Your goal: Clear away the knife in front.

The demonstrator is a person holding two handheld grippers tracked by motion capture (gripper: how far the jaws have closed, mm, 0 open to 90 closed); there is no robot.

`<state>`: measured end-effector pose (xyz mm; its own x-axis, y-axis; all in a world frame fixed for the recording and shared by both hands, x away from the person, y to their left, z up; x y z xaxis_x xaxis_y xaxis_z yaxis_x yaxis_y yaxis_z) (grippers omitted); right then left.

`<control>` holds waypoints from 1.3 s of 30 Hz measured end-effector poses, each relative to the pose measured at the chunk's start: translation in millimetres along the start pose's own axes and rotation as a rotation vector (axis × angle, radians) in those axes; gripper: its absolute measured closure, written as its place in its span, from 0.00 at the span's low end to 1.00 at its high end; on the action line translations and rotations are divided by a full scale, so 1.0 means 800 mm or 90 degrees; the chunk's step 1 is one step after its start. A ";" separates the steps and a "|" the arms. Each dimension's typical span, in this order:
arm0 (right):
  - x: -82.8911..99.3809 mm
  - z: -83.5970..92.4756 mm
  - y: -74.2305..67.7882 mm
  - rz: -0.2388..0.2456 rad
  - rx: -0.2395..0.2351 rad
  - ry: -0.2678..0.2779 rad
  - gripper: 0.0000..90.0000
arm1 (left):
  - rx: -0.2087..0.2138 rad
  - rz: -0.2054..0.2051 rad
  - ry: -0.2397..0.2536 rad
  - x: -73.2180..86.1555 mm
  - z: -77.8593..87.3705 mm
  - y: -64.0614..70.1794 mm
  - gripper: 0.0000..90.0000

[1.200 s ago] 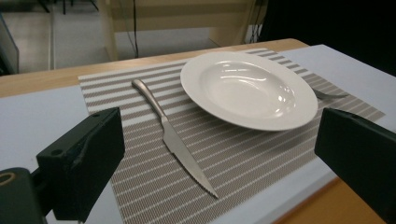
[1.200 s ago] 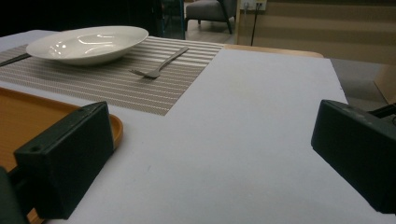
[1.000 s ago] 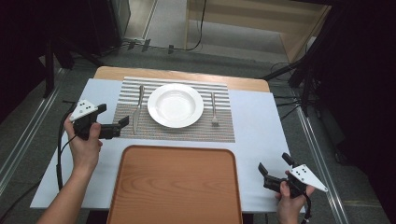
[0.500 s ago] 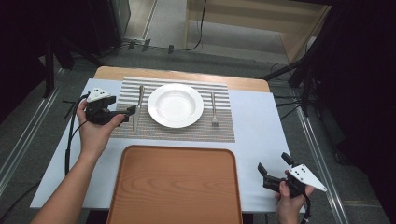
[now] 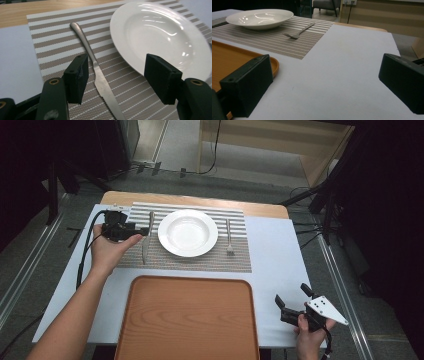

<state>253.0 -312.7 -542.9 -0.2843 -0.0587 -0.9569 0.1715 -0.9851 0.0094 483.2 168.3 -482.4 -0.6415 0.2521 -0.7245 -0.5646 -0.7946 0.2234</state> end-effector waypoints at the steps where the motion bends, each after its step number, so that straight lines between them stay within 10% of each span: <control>1: 0.000 0.000 0.000 0.001 0.000 0.000 0.00 | -0.004 0.002 -0.011 -0.001 -0.005 -0.002 0.39; 20: 0.001 -0.001 -0.002 0.015 0.001 -0.002 0.00 | -0.061 0.032 -0.107 -0.007 -0.066 -0.033 0.67; 39: 0.001 -0.003 -0.002 0.013 0.004 -0.004 0.00 | -0.109 0.026 -0.170 0.002 -0.104 -0.045 0.73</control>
<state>254.7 -311.1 -544.1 -0.2870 -0.0798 -0.9546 0.1718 -0.9846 0.0307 545.7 151.9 -545.9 -0.7885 0.3355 -0.5155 -0.4540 -0.8829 0.1199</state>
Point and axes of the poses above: each handheld gripper's, and its own axes: z roughly backward along the jaws, x roughly out of its underside, y roughly to its right, the point moved 8 cm from there along -z, roughly forward along the jaws, and after that the axes turned 7 degrees about x, right-handed, at the moved point
